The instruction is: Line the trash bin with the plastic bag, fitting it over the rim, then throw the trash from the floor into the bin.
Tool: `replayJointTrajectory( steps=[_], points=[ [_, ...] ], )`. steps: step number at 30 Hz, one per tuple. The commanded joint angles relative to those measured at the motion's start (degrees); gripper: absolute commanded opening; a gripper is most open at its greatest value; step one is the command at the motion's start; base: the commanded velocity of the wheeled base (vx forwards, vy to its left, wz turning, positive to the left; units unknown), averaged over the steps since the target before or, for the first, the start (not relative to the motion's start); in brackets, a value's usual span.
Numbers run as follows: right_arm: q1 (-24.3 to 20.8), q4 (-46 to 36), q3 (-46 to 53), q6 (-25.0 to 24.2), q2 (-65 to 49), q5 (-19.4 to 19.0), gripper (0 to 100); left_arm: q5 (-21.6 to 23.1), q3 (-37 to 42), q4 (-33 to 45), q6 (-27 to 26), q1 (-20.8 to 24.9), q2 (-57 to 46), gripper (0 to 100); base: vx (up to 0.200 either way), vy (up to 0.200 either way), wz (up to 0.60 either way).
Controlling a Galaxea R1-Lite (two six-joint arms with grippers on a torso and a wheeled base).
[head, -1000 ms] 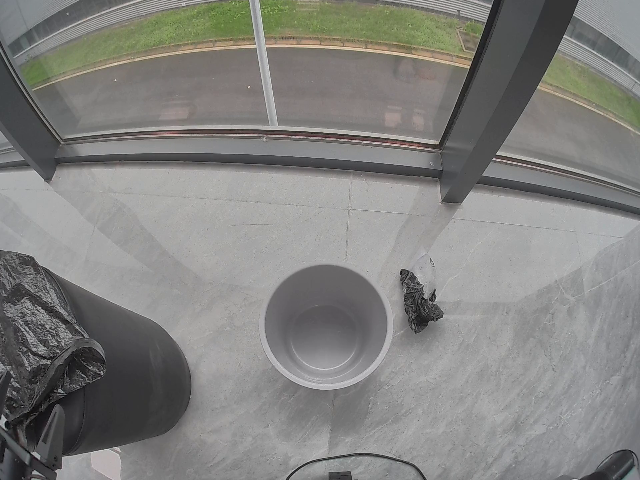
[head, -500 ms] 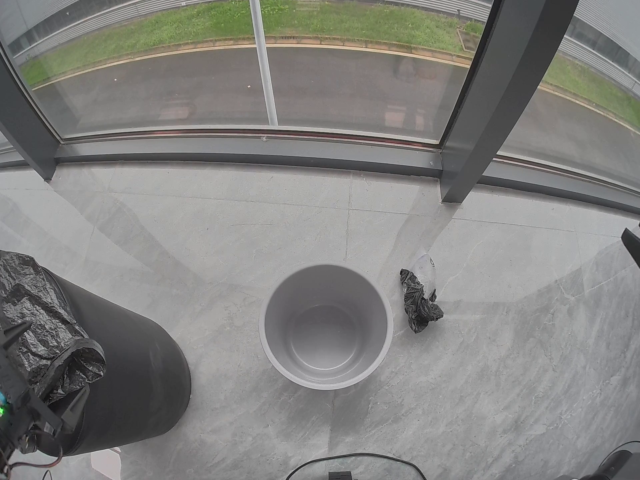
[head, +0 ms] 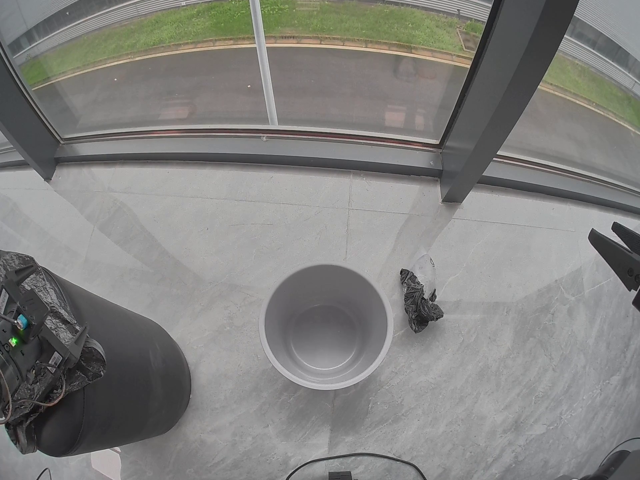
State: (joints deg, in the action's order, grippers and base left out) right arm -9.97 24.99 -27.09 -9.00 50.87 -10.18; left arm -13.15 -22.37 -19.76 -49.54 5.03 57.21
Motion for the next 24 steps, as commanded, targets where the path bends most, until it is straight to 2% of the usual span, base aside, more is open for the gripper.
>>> replayJointTrajectory(
  steps=[1,11,18,24],
  points=[
    [0.0,0.1,0.0,-0.1,0.3,0.0,100,-0.5,-0.1,-0.2,-0.6,0.0,2.2,100,0.000,0.000,0.00],
    [0.0,0.1,0.2,-0.1,0.5,0.0,100,0.1,0.5,0.1,0.9,0.6,-4.0,100,0.000,0.000,0.00],
    [0.0,0.1,0.2,-0.1,0.7,0.0,100,1.6,5.8,1.1,2.0,0.7,-10.9,100,0.000,0.000,0.00],
    [0.0,0.1,0.5,-0.1,1.3,0.0,100,1.8,7.5,10.5,2.1,0.7,-18.1,100,0.000,0.000,0.00]
  ],
)
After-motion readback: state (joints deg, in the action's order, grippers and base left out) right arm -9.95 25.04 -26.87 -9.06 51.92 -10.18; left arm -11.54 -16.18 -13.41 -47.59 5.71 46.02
